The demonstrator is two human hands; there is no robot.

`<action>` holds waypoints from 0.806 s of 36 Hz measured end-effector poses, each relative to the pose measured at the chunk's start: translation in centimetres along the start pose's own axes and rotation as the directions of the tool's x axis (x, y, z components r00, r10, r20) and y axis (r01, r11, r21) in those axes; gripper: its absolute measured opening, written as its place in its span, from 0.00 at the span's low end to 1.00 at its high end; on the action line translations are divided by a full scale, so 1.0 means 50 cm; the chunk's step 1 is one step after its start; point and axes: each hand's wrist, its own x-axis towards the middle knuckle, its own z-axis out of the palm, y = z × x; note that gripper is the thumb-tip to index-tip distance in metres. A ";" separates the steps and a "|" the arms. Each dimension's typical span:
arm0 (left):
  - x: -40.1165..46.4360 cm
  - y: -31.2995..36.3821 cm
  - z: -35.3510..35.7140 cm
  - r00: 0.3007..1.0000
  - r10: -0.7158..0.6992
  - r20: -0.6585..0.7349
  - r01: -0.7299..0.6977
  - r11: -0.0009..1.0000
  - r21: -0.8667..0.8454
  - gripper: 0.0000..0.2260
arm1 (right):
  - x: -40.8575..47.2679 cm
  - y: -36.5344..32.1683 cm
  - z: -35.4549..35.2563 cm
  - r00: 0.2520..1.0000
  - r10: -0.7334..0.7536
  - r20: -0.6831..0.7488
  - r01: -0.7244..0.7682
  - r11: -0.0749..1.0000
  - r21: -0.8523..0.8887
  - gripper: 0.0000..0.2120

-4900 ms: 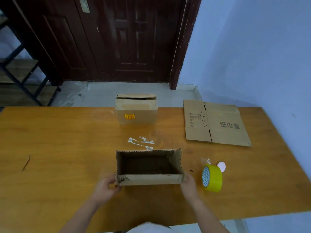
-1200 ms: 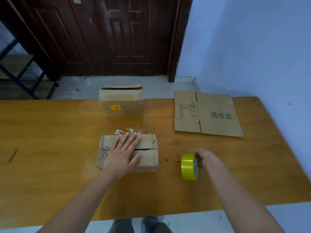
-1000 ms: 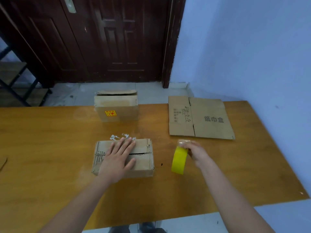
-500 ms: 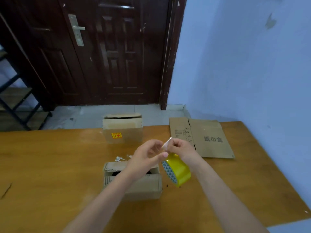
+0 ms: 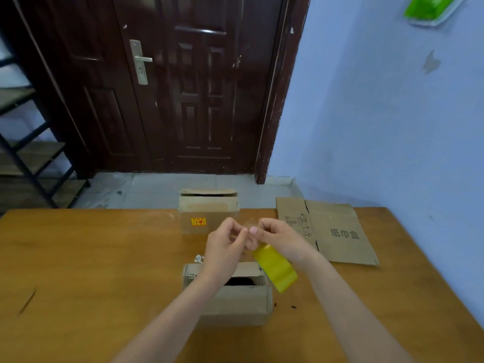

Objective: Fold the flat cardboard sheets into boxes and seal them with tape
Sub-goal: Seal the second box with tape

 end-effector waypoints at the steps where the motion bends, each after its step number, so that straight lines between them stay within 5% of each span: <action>1: 0.001 -0.002 -0.002 1.000 0.012 -0.016 -0.011 0.999 0.034 0.09 | 0.000 -0.003 -0.002 1.000 0.014 0.022 -0.014 1.000 -0.023 0.12; 5: 0.010 -0.003 -0.015 0.993 0.019 -0.120 -0.005 0.994 0.113 0.09 | -0.018 -0.011 -0.008 0.993 0.068 0.099 -0.064 0.997 -0.041 0.09; 9: 0.022 0.012 -0.032 0.972 -0.049 -0.228 0.061 0.997 0.045 0.09 | -0.052 -0.012 0.004 0.994 0.071 0.077 -0.073 0.997 0.031 0.34; 12: 0.026 0.017 -0.045 0.949 -0.178 -0.260 0.156 0.983 -0.102 0.08 | -0.070 0.001 -0.001 0.996 0.082 0.042 -0.088 0.981 0.174 0.42; 21: 0.041 0.011 -0.046 0.839 -0.531 -0.119 0.383 0.731 -0.565 0.07 | -0.059 -0.004 -0.007 0.976 -0.181 -0.118 0.212 0.911 0.354 0.30; 29: 0.036 0.013 -0.058 0.876 -0.383 -0.292 0.268 0.891 -0.366 0.09 | -0.045 -0.073 -0.028 0.992 -0.125 -0.030 0.119 0.982 -0.147 0.25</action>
